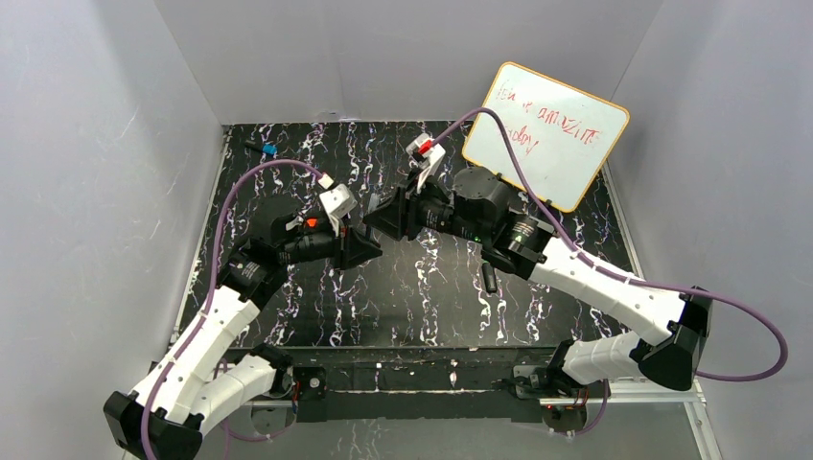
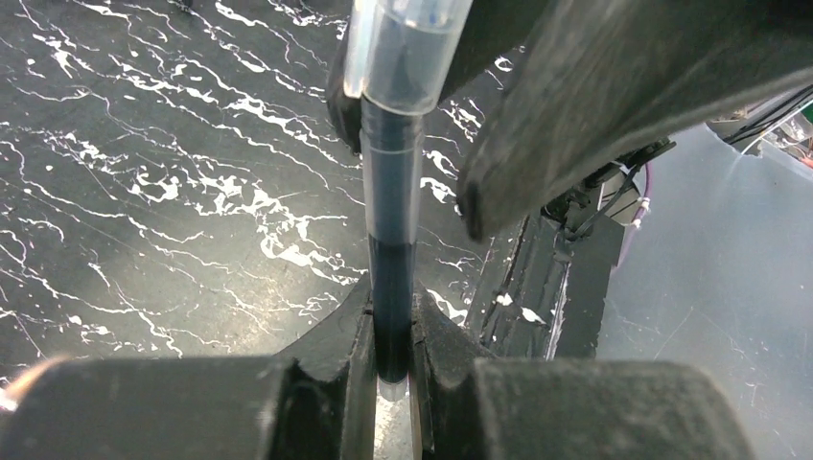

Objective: Insert the pens into the pen caps
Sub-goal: Insert the pen cap onto the pen.

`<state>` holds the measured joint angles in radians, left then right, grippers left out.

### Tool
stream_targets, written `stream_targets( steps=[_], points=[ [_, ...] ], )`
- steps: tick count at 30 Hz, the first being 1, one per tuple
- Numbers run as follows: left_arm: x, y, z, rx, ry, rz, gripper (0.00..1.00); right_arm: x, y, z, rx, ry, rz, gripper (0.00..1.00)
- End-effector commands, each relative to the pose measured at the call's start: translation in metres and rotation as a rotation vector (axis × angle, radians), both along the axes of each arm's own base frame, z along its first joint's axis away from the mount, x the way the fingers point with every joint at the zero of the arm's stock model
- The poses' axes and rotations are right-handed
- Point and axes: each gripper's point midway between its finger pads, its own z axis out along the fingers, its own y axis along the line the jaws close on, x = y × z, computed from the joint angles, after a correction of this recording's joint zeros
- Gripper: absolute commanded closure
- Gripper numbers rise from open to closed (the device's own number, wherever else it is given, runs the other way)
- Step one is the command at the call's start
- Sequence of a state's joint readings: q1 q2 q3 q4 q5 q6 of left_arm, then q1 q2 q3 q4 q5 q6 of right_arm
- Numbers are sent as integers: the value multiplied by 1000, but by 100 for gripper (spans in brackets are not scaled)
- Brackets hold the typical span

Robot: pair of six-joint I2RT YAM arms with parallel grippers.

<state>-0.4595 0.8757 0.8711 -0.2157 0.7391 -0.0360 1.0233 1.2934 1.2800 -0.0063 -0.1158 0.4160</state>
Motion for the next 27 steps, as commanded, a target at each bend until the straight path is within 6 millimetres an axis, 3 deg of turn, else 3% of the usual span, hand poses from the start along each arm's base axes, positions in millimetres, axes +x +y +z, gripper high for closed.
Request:
stream_targets(
  steps=[1, 9, 14, 20, 27],
  points=[
    [7, -1, 31, -42, -98, 5, 100, -16, 5, 2, 8, 17, 66, 63],
    [5, -2, 31, -45, -94, -1, 100, -13, 7, 9, 38, -4, 59, 57],
    [7, -1, 30, -44, -94, 12, 100, -14, 3, 9, 33, -11, 54, 42],
    [12, -1, 32, -59, -106, 36, 100, -11, -15, 6, 1, -31, -4, 29],
    [12, -7, 46, -175, -159, 40, 100, -8, -35, 14, 16, -82, -71, 27]
  ],
)
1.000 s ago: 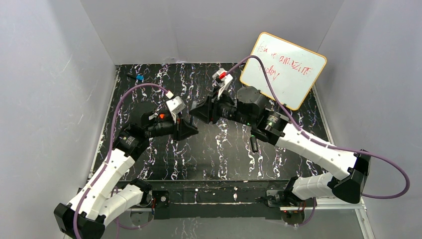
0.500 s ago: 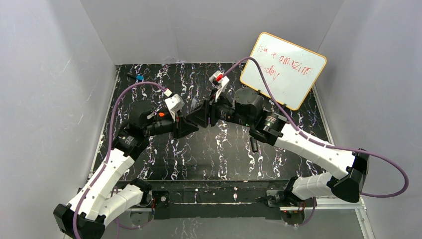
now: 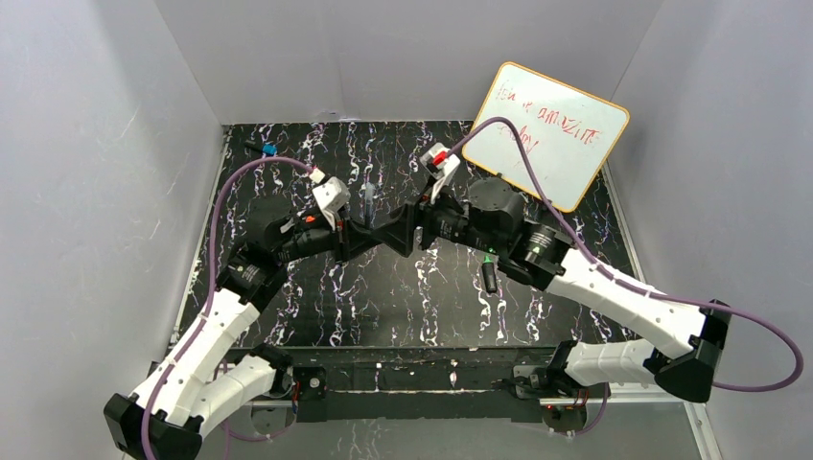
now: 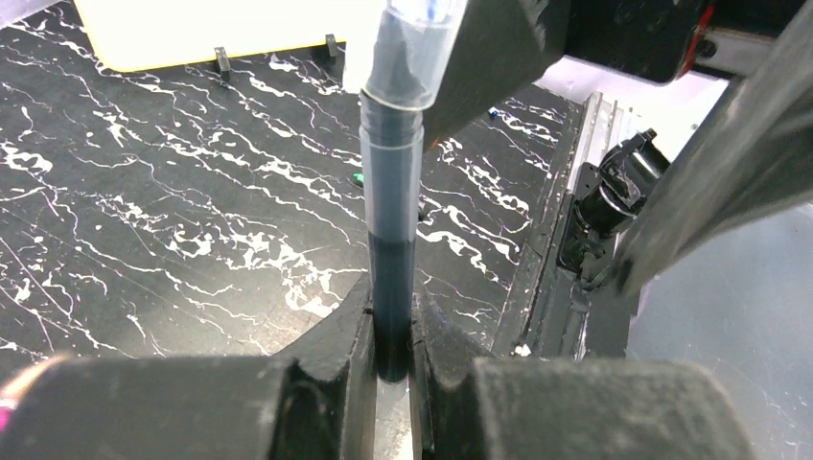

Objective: Insert the pens into the pen caps
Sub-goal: Insert the pen cap onto the pen, then press the pen cap onto the pen.

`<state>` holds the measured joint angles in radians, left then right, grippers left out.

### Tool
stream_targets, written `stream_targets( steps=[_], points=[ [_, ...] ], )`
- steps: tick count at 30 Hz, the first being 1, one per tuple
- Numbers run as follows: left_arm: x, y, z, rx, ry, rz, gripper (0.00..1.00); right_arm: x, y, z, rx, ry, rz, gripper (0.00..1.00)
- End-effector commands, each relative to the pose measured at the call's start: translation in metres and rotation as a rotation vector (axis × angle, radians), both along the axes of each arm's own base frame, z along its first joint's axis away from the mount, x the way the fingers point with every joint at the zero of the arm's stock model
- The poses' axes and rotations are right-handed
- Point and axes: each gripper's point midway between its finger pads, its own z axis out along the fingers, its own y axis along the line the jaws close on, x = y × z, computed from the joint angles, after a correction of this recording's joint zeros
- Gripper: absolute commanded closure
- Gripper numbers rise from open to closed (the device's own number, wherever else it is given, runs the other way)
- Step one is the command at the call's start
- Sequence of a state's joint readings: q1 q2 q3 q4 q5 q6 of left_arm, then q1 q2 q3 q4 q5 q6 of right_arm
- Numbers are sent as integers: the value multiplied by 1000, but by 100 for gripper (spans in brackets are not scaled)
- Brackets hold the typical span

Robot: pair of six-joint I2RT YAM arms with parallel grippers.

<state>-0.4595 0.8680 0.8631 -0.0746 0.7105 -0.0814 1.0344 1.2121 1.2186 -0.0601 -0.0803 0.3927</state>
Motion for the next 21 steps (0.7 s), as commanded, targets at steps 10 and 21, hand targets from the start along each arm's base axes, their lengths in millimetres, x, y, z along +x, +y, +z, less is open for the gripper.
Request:
stream_targets(
  steps=[10, 21],
  points=[
    [-3, -10, 19, -149, -29, -38, 100, 12, -5, 54, 128, -171, -57, 30],
    [-4, -12, 13, -143, -12, -56, 100, 13, 9, 75, 173, -232, -14, 33]
  ],
)
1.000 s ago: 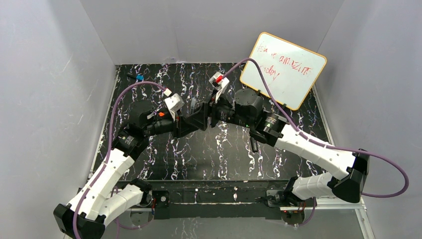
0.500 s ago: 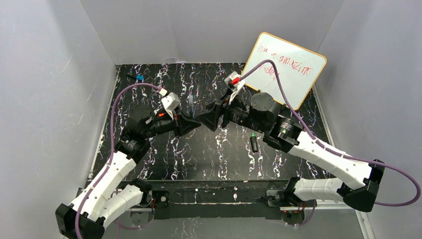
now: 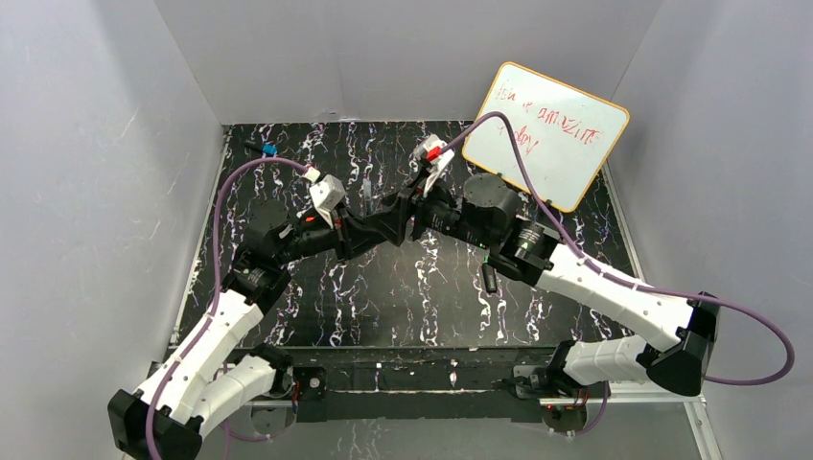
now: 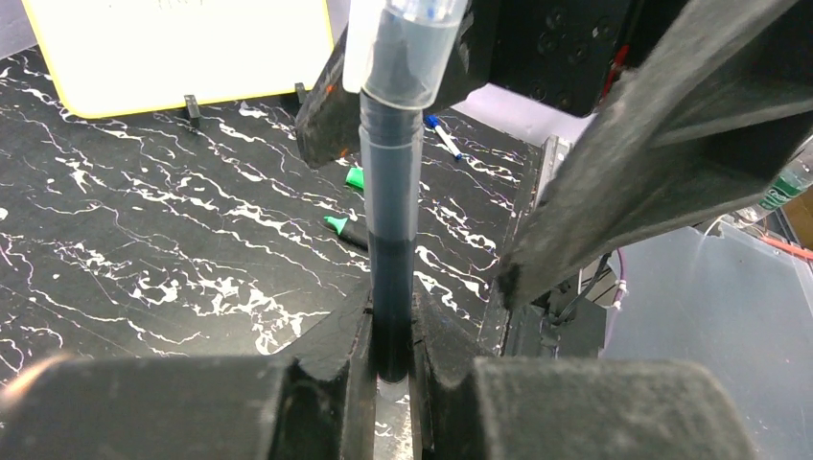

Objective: Insert the pens into the pen caps
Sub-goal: Press the pen cap onto the pen.

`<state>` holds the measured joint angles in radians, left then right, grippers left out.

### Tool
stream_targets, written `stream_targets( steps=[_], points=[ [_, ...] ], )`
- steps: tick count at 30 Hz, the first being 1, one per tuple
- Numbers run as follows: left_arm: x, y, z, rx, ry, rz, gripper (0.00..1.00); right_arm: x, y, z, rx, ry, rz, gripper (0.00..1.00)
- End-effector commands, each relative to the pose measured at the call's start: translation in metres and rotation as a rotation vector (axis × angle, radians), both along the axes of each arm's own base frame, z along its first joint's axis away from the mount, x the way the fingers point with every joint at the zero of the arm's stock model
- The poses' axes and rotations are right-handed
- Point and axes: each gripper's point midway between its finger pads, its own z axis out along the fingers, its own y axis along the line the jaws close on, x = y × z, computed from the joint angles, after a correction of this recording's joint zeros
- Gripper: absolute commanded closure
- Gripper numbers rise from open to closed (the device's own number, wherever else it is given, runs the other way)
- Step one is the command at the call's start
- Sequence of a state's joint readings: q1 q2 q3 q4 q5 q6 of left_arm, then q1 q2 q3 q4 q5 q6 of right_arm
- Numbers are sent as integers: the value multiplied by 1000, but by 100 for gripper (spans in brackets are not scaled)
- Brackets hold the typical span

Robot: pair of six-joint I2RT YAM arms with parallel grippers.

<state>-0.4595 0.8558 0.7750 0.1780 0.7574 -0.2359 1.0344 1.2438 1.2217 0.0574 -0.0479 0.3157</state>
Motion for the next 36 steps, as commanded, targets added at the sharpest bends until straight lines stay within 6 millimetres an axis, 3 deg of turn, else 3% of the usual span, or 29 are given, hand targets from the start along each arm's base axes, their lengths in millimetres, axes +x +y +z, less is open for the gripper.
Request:
stream_targets(
  steps=[1, 7, 36],
  points=[
    [-2, -2, -3, -4, 1, -26, 100, -3, 1, 61, 127, -121, 19, 33],
    [-3, -3, -5, -5, 7, -35, 100, 2, 2, 71, 136, -156, 6, 33],
    [-8, -4, -6, 0, 14, -63, 100, 20, 20, 81, 149, -207, 0, 44]
  ],
)
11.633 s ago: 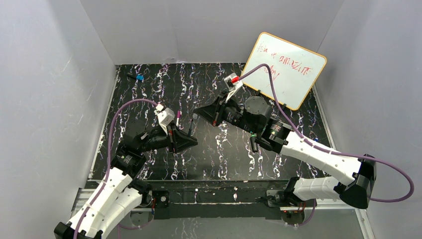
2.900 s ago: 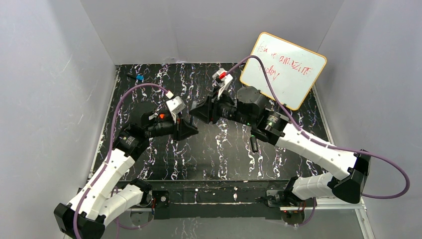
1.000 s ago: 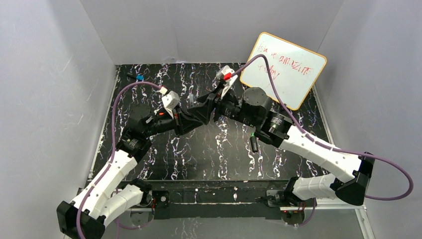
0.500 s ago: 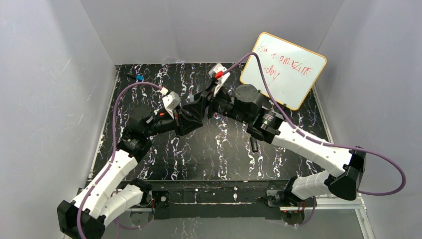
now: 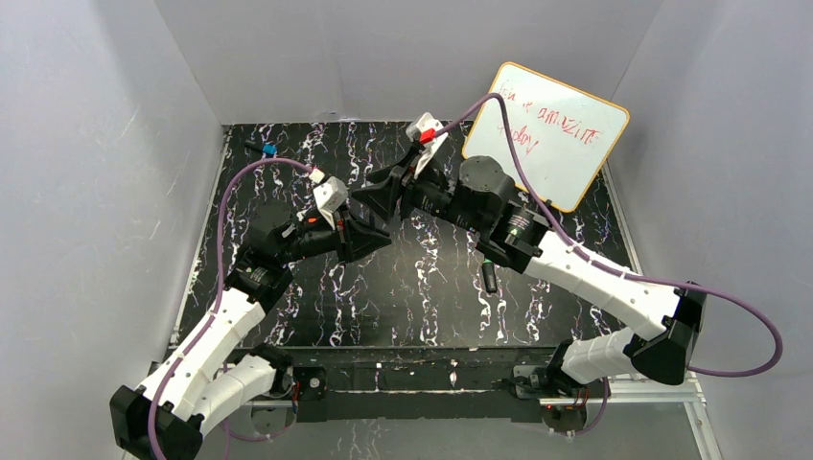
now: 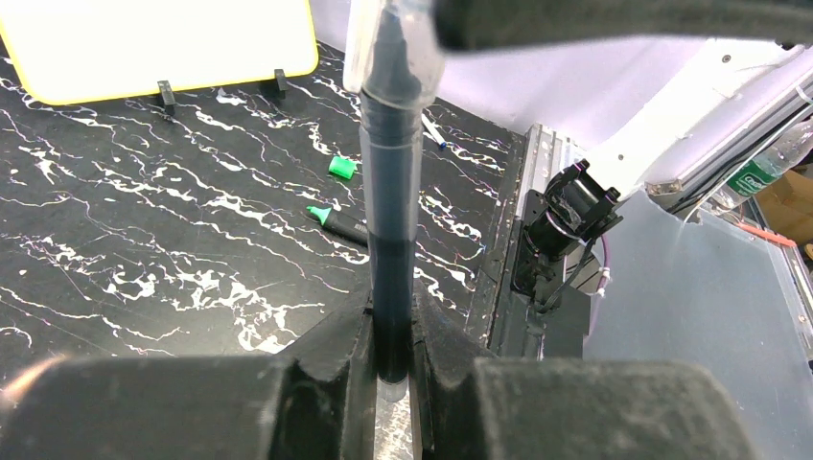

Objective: Insert the pens into the pen caps
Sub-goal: Press the pen cap onto the pen.

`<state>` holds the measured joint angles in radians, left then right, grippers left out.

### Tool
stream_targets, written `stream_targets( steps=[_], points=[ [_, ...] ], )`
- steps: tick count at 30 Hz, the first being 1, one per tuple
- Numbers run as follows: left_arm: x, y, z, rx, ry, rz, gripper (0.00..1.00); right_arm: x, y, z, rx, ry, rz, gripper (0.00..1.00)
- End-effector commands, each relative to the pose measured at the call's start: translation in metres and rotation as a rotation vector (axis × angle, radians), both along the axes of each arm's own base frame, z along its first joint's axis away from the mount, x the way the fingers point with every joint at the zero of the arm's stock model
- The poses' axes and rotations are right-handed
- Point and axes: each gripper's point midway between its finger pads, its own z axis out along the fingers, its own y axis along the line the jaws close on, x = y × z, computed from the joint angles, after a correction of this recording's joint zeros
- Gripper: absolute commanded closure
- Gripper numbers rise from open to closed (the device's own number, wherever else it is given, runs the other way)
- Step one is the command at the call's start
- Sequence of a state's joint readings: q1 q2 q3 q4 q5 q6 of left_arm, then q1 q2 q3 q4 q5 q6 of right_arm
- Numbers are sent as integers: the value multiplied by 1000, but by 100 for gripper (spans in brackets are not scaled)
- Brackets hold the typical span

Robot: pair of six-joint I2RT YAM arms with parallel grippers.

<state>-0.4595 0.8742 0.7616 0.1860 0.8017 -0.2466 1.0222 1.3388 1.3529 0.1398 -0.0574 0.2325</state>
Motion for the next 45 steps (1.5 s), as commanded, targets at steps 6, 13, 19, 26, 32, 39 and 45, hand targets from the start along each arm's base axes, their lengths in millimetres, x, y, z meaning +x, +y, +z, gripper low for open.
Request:
stream_targets(
  steps=[6, 13, 19, 26, 32, 39, 45],
  points=[
    [-3, 0, 2, -4, -19, -20, 100, 1, 5, 34, 66, -65, 26, 52],
    [-2, 0, 0, -1, -16, -21, 100, 2, 7, 33, 62, -62, 36, 60],
    [-2, -1, -2, 4, -9, -26, 100, 3, 7, 34, 64, -62, 38, 92],
    [-2, -1, -5, 15, -3, -30, 100, 3, 10, 29, 44, -42, 52, 99],
    [-1, 0, -5, 31, -10, -24, 100, 3, 9, 25, 31, -34, 50, 99],
    [0, 1, -4, 38, -18, -17, 100, 3, 5, 20, 22, -27, 43, 99],
    [1, 2, -3, 38, -26, -7, 100, 3, 1, 17, 17, -22, 39, 99]
  ],
)
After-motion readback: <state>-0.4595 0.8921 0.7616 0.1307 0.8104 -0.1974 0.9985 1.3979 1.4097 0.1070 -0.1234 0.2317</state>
